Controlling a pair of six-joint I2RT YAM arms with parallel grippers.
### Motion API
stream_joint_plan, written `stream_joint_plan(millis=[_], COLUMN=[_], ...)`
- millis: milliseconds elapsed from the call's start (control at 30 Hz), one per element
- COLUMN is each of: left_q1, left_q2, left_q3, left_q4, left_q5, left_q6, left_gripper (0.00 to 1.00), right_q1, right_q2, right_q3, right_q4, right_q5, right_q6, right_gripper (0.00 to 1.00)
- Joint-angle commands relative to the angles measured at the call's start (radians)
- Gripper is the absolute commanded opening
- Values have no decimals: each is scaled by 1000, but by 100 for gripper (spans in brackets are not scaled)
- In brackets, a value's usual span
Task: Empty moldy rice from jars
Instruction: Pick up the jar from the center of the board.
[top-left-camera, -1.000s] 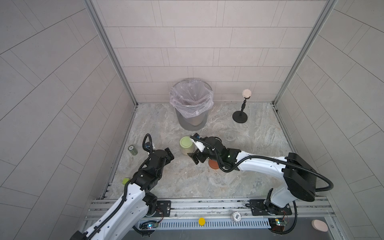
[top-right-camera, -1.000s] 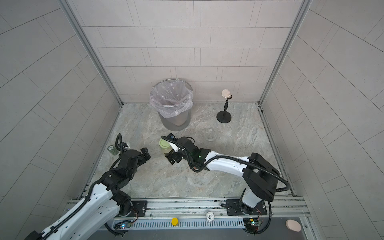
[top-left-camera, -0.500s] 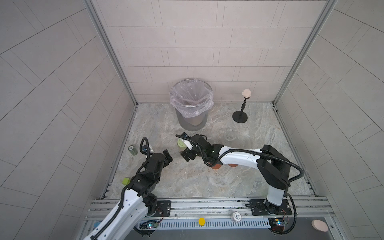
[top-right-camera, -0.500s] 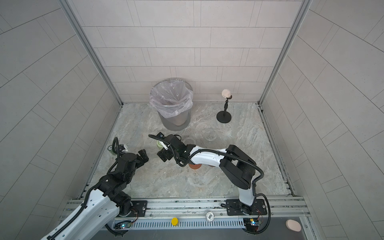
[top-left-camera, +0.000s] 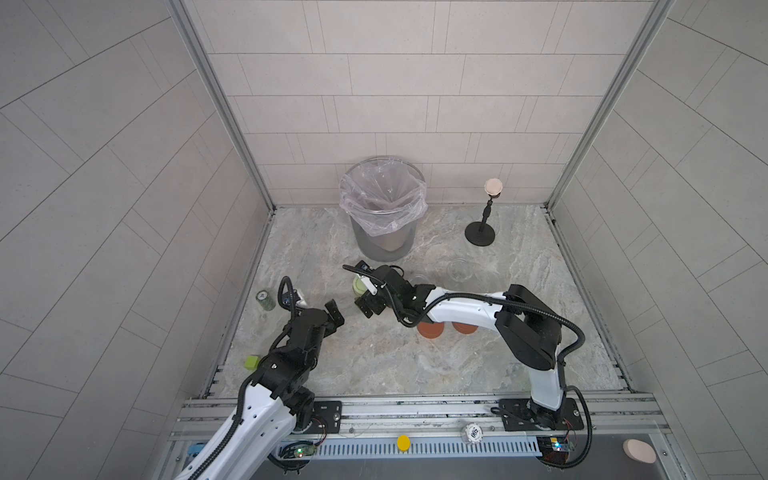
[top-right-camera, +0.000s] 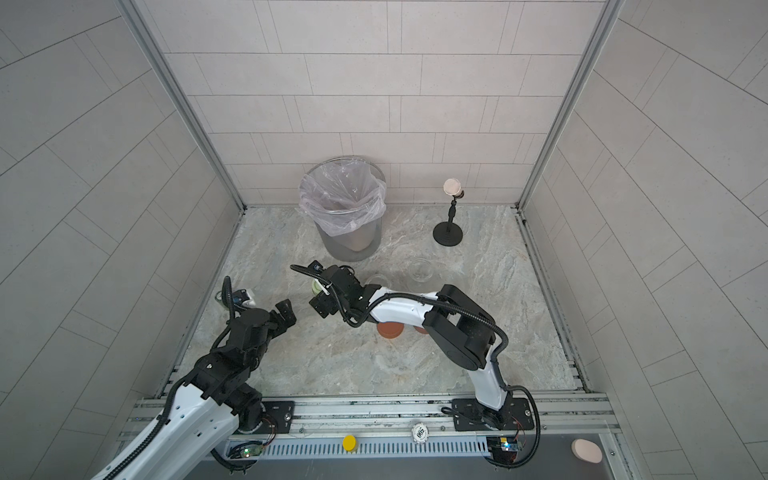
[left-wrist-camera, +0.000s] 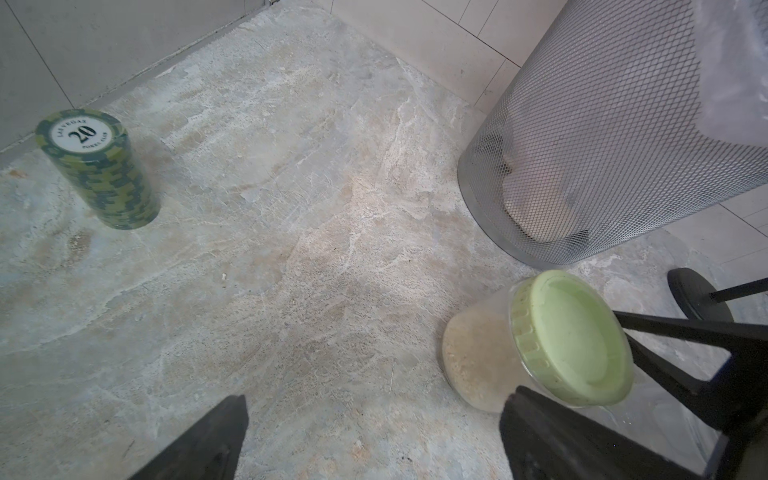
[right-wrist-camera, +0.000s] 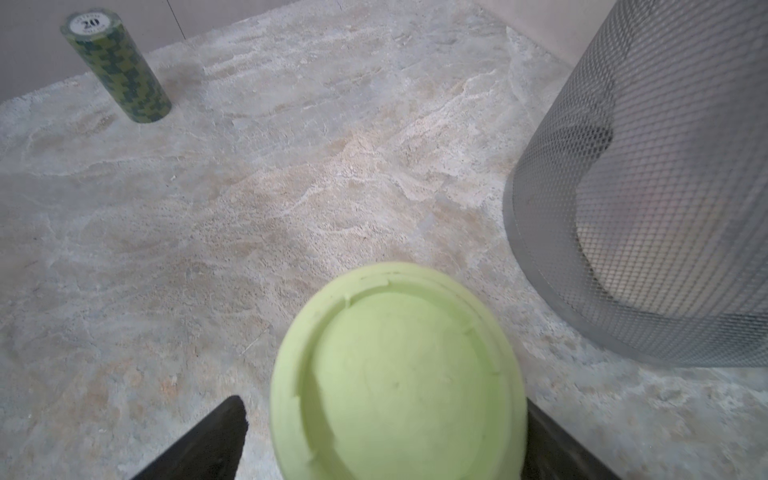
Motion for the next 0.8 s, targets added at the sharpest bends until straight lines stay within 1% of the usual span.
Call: stream_joint_plan(millis=[0, 100, 233, 467, 633, 700, 767], left_q1=[5, 5, 5, 5, 5, 5, 5], left_q2=[-13, -14, -18, -51, -76, -85, -93], left_q3=[0, 5, 9, 4, -9, -16, -22], left_q4=[-13, -11, -17, -17, -2, 10, 36], left_q5=[-6, -5, -6, -5, 2, 9, 44], left_q6=[9, 41, 54, 71, 81, 88, 115], left_gripper=[100, 100, 100, 100, 100, 100, 100], right_q1=[-9, -16, -27, -38, -49, -52, -58], right_q2=[39, 69, 95, 102, 108, 107, 100], right_q3=[62, 96, 126, 124, 137, 146, 156], right_q4=[-32, -42, -56, -64, -86, -103, -125], right_q5=[-18, -23, -17, -27, -83, -108, -139], right_q6=[0, 9, 24, 33, 38, 41, 44], right_gripper=[100, 100, 99, 96, 84, 74, 65])
